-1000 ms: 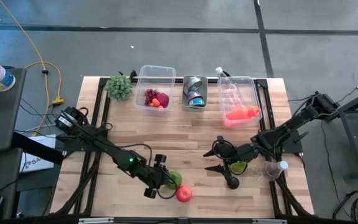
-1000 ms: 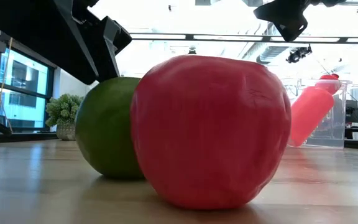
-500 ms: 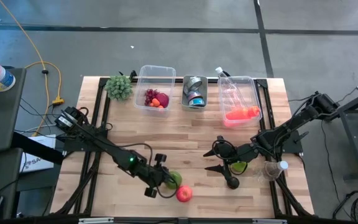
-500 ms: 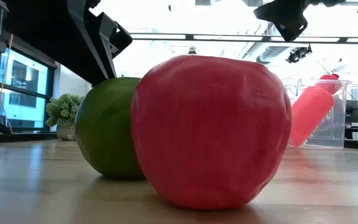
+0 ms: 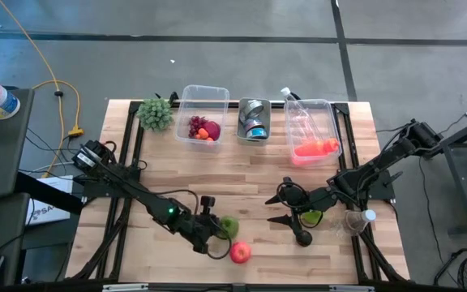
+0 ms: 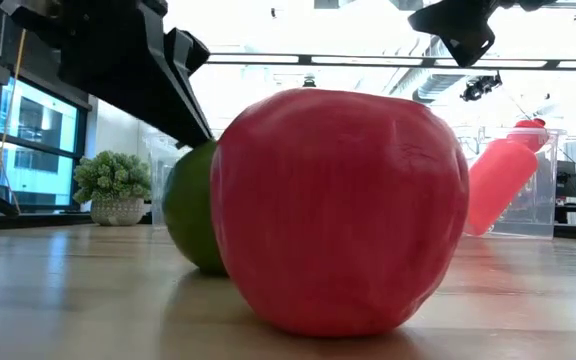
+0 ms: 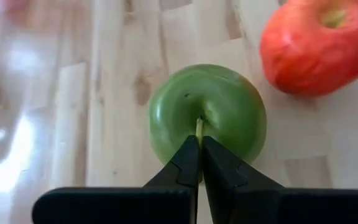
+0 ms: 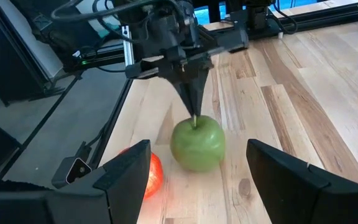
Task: Pick & Place Food Item
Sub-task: Put the green apple into the left transparent bin
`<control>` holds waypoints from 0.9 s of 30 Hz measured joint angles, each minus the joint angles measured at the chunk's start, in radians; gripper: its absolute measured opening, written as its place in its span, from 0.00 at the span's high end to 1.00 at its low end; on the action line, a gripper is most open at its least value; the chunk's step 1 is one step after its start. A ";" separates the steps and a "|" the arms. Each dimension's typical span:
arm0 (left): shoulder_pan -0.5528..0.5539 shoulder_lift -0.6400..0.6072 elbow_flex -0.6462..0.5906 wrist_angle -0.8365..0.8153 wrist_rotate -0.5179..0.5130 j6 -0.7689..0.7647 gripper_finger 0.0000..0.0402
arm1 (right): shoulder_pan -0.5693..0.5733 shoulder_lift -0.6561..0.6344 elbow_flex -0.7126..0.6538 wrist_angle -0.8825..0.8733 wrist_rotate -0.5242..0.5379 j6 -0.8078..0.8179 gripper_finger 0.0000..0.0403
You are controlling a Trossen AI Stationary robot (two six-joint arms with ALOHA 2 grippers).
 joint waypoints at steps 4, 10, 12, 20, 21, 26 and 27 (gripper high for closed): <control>0.010 -0.032 0.019 -0.021 -0.045 0.012 1.00 | 0.004 0.000 0.000 0.000 -0.017 -0.023 0.36; 0.056 -0.112 0.117 -0.045 -0.144 0.128 1.00 | 0.048 0.039 0.000 0.020 -0.058 -0.052 0.36; 0.072 -0.141 0.171 -0.074 -0.209 0.188 1.00 | 0.068 0.068 0.000 0.033 -0.057 -0.076 0.36; 0.208 -0.227 0.397 -0.271 -0.411 0.291 1.00 | 0.063 0.117 0.000 0.122 -0.058 -0.273 0.36; 0.237 -0.241 0.428 -0.335 -0.411 0.260 1.00 | 0.058 0.117 0.000 0.117 -0.058 -0.282 0.36; 0.435 -0.327 0.488 -0.626 -0.369 0.083 1.00 | 0.057 0.117 0.000 0.097 -0.060 -0.315 0.36; 0.485 -0.346 0.488 -0.675 -0.343 0.056 1.00 | 0.057 0.117 0.000 0.086 -0.059 -0.315 0.36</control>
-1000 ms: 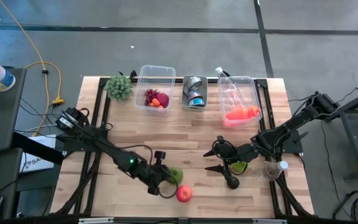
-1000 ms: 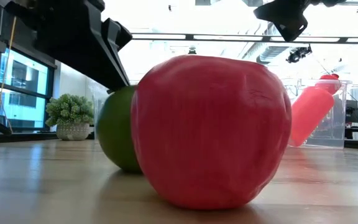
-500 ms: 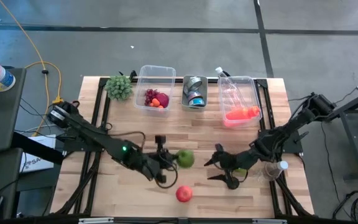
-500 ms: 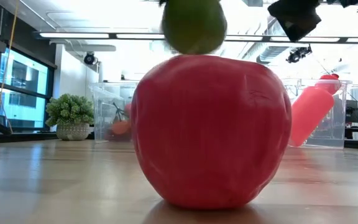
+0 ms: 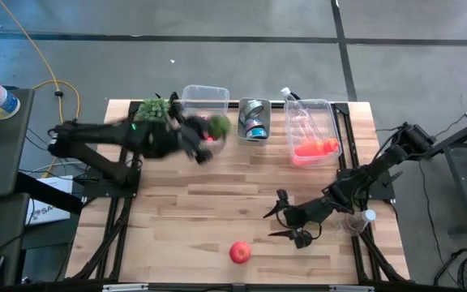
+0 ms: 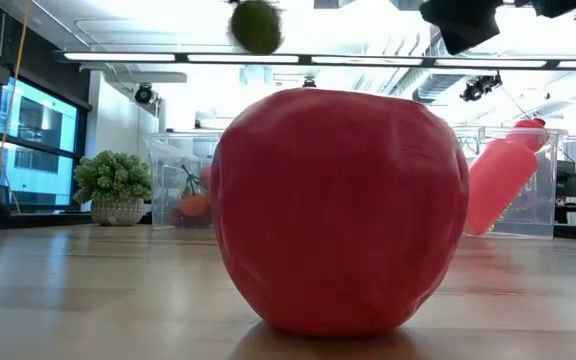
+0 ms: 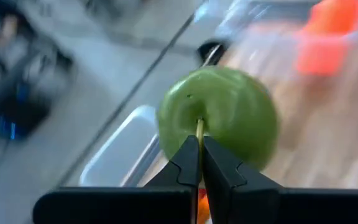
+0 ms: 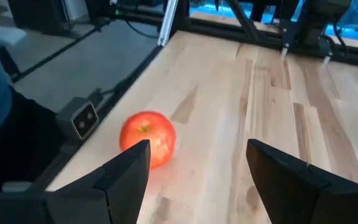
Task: Pick & Place Food Item
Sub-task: Put the green apple into the left transparent bin, then put the transparent water bottle into the right transparent bin
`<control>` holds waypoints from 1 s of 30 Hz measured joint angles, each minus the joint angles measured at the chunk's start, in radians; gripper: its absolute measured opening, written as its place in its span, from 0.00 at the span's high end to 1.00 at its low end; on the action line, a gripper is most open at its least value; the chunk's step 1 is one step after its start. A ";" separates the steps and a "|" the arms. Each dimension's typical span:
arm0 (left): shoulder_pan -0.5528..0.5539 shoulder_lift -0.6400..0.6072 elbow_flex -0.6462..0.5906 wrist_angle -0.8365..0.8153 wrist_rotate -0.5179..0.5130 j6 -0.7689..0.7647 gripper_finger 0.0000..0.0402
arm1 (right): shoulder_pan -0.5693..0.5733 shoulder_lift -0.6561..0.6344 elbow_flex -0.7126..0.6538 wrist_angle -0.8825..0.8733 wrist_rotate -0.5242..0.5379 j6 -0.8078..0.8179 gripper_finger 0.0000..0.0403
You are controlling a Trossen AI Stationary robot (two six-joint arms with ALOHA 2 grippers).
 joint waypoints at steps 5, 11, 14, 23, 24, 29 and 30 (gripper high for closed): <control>0.250 -0.037 -0.010 -0.145 0.141 -0.073 1.00 | -0.021 0.000 0.000 -0.037 0.007 0.007 0.36; 0.465 -0.021 -0.072 -0.101 0.346 0.013 1.00 | -0.048 0.000 0.000 -0.060 0.005 0.042 0.36; 0.533 -0.015 -0.103 -0.065 0.430 0.019 1.00 | -0.061 0.000 0.000 -0.058 0.008 0.051 0.36; 0.605 0.042 -0.141 -0.048 0.476 0.035 0.94 | -0.101 0.000 0.000 -0.058 0.007 0.056 0.36; 0.603 0.049 -0.141 -0.045 0.477 0.051 0.93 | -0.104 0.000 0.000 -0.058 0.007 0.058 0.36; 0.586 0.072 -0.141 -0.042 0.469 0.121 0.84 | -0.105 0.000 0.000 -0.059 0.006 0.064 0.36; 0.583 0.073 -0.141 -0.039 0.467 0.122 0.82 | -0.105 0.000 0.000 -0.059 0.006 0.064 0.36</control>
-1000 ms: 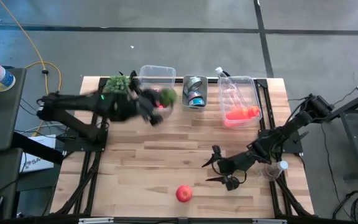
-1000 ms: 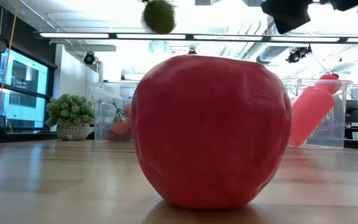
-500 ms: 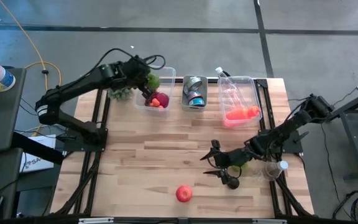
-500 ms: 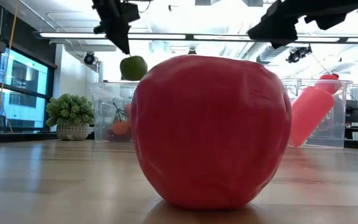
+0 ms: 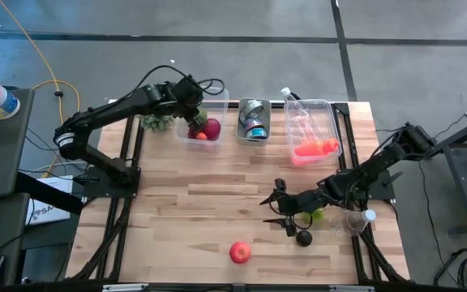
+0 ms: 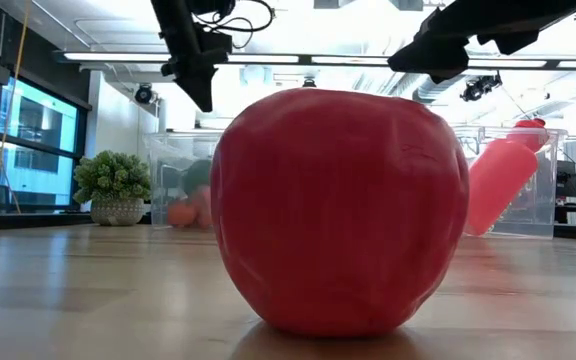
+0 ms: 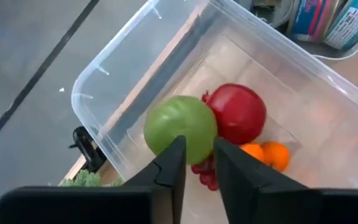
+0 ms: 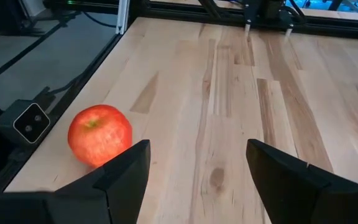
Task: Pick & Place Food Item
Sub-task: Put the transparent water bottle into the right transparent bin
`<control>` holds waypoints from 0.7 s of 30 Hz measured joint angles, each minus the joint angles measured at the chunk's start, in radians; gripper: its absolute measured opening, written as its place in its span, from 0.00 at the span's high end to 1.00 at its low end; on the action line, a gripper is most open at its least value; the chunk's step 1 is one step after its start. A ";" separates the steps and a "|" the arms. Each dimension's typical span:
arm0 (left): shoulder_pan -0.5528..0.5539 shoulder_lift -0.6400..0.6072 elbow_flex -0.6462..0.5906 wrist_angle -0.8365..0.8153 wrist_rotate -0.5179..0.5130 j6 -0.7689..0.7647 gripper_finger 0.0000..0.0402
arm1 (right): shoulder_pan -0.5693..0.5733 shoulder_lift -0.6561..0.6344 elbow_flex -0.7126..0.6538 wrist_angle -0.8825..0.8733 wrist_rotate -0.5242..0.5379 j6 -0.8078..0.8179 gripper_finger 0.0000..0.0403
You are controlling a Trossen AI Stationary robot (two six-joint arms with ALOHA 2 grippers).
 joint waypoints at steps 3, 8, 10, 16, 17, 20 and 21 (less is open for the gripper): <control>-0.013 -0.001 0.000 0.026 -0.034 0.010 0.76 | 0.000 0.000 0.000 0.000 0.000 0.000 0.36; -0.068 -0.038 0.005 0.046 -0.166 0.020 0.69 | 0.000 -0.004 0.000 0.025 0.018 -0.006 0.36; -0.098 -0.064 0.005 0.044 -0.178 0.033 0.69 | 0.003 -0.030 0.008 0.007 0.052 -0.008 0.36; -0.203 -0.131 0.005 0.042 -0.128 -0.030 0.68 | 0.007 -0.178 0.126 -0.280 0.075 0.018 0.36; -0.224 -0.138 0.006 0.041 -0.107 -0.043 0.68 | 0.009 -0.205 0.151 -0.350 0.072 0.020 0.36; -0.278 -0.145 0.006 0.038 -0.020 -0.068 0.68 | 0.020 -0.274 0.260 -0.568 0.074 0.025 0.36; -0.296 -0.145 0.006 0.038 0.009 -0.073 0.68 | 0.026 -0.294 0.297 -0.636 0.076 0.040 0.36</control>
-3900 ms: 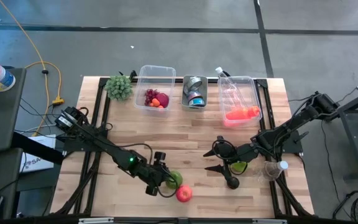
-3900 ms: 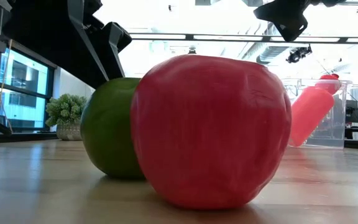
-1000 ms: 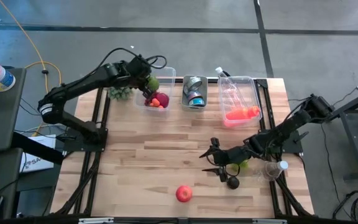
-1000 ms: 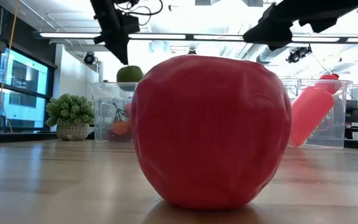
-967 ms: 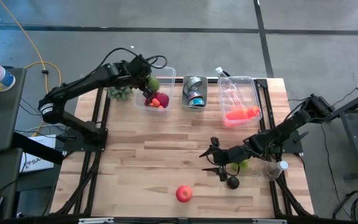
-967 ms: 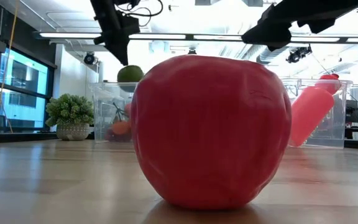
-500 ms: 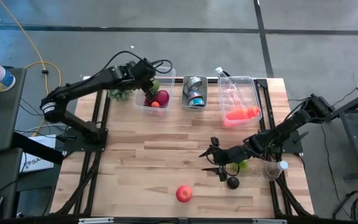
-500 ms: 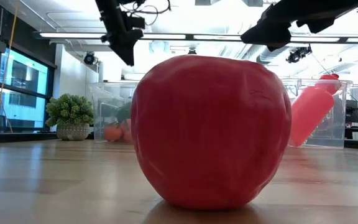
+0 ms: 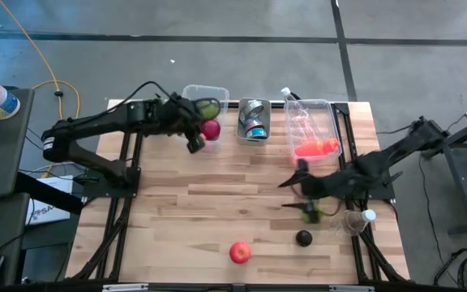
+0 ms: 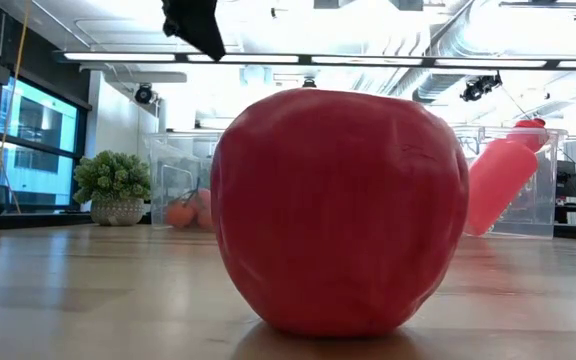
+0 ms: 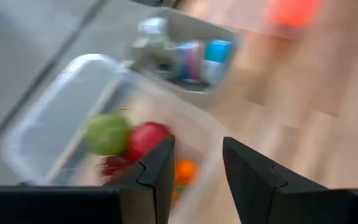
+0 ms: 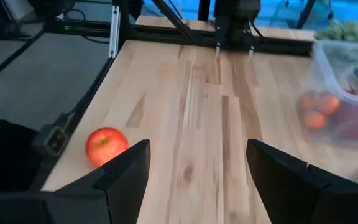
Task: Pick & Place Food Item
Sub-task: Put the transparent water bottle into the right transparent bin
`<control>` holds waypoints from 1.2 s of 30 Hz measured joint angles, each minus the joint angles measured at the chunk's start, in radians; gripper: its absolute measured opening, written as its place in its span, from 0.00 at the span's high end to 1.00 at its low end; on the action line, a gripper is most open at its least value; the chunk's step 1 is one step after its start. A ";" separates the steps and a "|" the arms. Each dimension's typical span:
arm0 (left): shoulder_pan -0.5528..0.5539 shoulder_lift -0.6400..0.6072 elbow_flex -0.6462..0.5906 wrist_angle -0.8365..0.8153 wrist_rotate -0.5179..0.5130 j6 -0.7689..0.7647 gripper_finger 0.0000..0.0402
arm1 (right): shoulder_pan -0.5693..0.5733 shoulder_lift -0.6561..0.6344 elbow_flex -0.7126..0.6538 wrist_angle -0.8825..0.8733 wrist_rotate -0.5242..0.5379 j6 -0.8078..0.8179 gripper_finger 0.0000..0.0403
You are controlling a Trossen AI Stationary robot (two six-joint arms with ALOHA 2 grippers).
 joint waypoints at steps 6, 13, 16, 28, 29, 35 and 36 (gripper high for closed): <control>-0.099 0.017 0.000 0.000 0.096 -0.040 0.68 | 0.046 -0.084 0.185 -0.250 -0.146 0.256 0.36; -0.185 0.050 0.000 0.018 0.096 -0.040 0.68 | 0.153 -0.168 0.218 -0.302 -0.350 0.404 0.36; -0.199 0.054 0.000 0.047 0.094 -0.009 0.68 | 0.192 -0.192 0.219 -0.353 -0.414 0.529 0.36; -0.197 0.056 0.000 0.070 0.088 0.003 0.68 | 0.245 -0.250 0.218 -0.522 -0.172 0.909 0.36; -0.198 0.056 0.000 0.069 0.087 0.000 0.68 | 0.245 -0.263 0.217 -0.538 -0.123 0.928 0.36; -0.198 0.056 0.000 0.068 0.088 -0.045 0.68 | 0.245 -0.280 0.222 -0.609 -0.018 0.951 0.36; -0.198 0.056 0.000 0.068 0.088 -0.045 0.68 | 0.245 -0.280 0.234 -0.626 -0.017 0.948 0.36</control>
